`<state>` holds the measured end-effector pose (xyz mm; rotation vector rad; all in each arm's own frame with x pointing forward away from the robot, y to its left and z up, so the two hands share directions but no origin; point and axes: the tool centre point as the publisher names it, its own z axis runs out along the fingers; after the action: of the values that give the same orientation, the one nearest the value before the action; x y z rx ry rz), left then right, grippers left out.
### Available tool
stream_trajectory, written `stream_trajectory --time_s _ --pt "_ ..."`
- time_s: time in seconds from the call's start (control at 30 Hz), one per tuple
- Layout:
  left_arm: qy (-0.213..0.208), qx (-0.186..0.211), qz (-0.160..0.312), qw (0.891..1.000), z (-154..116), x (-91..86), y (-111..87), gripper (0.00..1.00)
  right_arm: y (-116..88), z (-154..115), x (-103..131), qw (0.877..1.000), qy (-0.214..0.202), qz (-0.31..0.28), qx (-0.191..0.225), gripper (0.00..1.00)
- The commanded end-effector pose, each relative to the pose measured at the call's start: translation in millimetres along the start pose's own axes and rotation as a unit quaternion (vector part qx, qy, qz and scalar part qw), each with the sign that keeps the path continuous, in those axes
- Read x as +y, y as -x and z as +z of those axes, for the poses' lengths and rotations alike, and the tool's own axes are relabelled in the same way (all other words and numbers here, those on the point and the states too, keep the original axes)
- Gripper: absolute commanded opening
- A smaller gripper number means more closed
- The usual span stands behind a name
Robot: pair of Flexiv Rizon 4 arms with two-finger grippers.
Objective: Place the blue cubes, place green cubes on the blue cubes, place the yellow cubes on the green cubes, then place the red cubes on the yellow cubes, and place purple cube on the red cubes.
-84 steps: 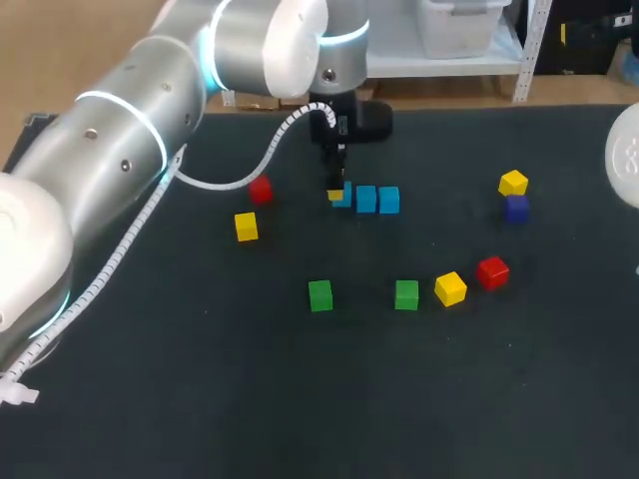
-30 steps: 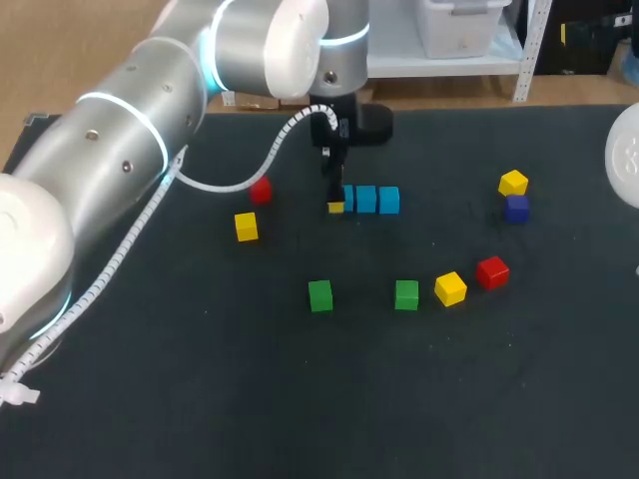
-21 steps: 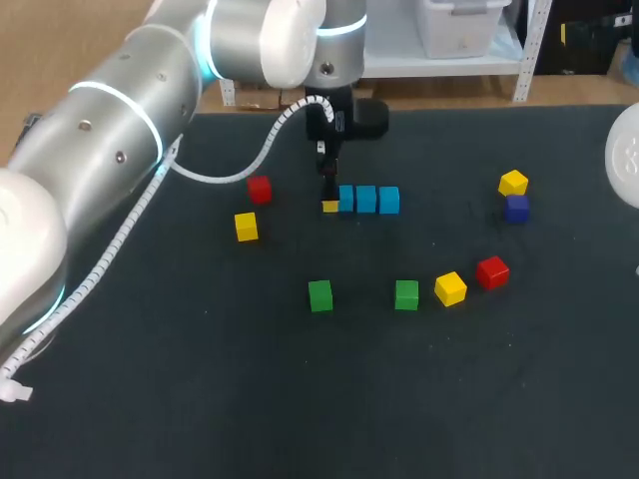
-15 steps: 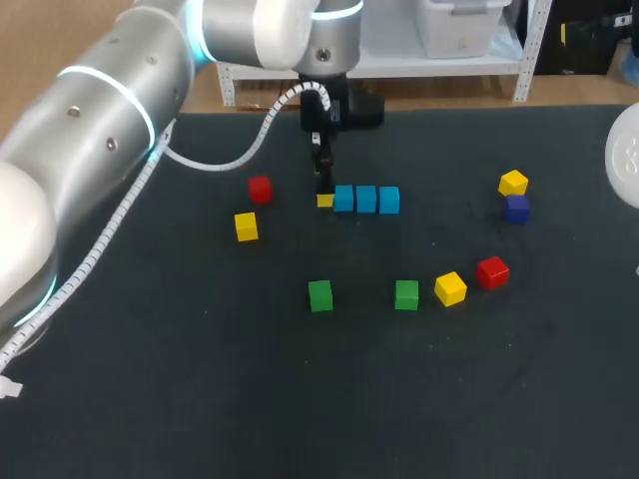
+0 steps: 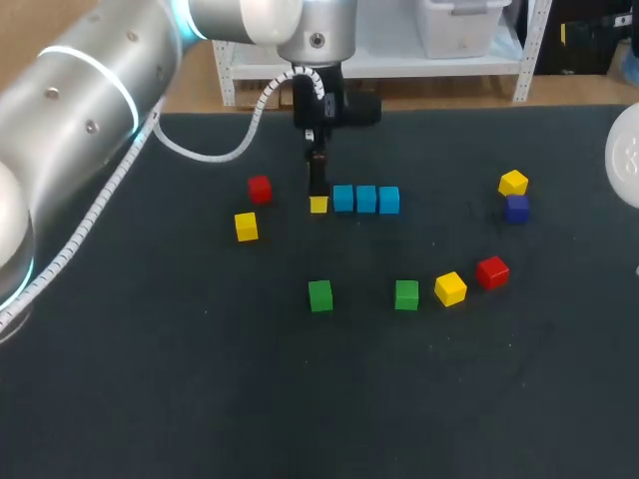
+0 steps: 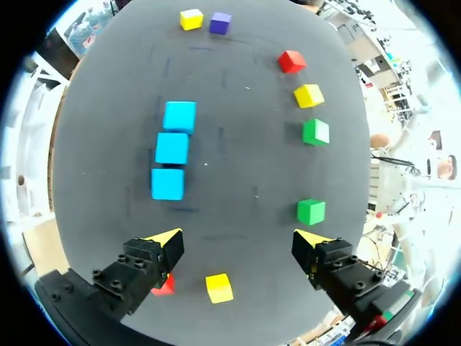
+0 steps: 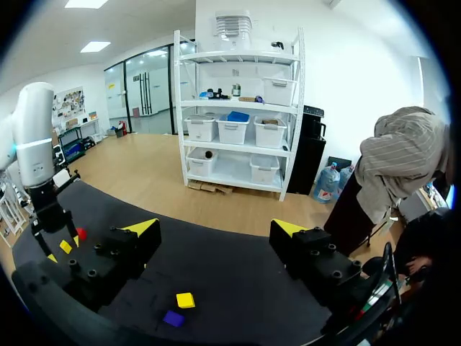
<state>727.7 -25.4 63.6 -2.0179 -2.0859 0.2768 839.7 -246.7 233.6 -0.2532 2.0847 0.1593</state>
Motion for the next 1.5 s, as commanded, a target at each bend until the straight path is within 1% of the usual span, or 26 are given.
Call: stream_trajectory --time_s 0.03,0.2,0.33,0.4,0.43,1.0,1.03,1.13,1.17,1.23,1.37,1.47,1.5 --pt "0.012 0.002 0.003 1.0 -7 -15.5 -2.2 1.0 0 0 -1 1.0 0.001 0.0 0.0 1.0" --pt "0.032 0.0 0.001 0.999 -9 -37.5 -5.8 1.0 0 0 -1 1.0 0.001 0.0 0.0 1.0" --pt "0.046 0.002 -0.011 0.999 -9 -48.0 -13.3 1.0 0 0 -1 1.0 0.001 0.0 0.0 1.0" --pt "0.05 0.005 -0.019 0.999 -10 -50.0 -18.3 1.0 0 0 -1 1.0 0.001 0.0 0.0 1.0" --pt "0.054 0.014 -0.021 0.998 -12 -50.7 -20.1 1.0 0 0 -1 1.0 0.001 0.0 0.0 1.0" --pt "0.054 0.014 -0.021 0.998 -12 -50.7 -20.1 1.0 0 0 -1 1.0 0.001 0.0 0.0 1.0" --pt "0.055 0.004 -0.016 0.998 -13 -52.8 -19.9 1.0 0 0 -1 1.0 0.001 0.0 0.0 1.0" --pt "0.062 -0.008 -0.017 0.998 -9 -63.8 -21.3 1.0 0 0 -1 1.0 0.001 0.0 0.0 1.0" --pt "0.062 -0.008 -0.016 0.998 -6 -68.1 -21.6 1.0 0 0 -1 1.0 0.001 0.0 0.0 1.0" --pt "0.055 -0.025 -0.009 0.998 -1 -77.2 -23.0 1.0 0 0 -1 1.0 0.001 0.0 0.0 1.0" --pt "0.056 -0.026 -0.005 0.998 10 -92.5 -25.4 1.0 0 0 -1 1.0 0.001 0.0 0.0 1.0" --pt "0.062 -0.02 0.007 0.998 17 -97.4 -25.7 1.0 0 0 -1 1.0 0.001 0.0 0.0 1.0" --pt "0.065 -0.022 0.019 0.997 19 -98.8 -25.9 1.0 0 0 -1 1.0 0.001 0.0 0.0 1.0"
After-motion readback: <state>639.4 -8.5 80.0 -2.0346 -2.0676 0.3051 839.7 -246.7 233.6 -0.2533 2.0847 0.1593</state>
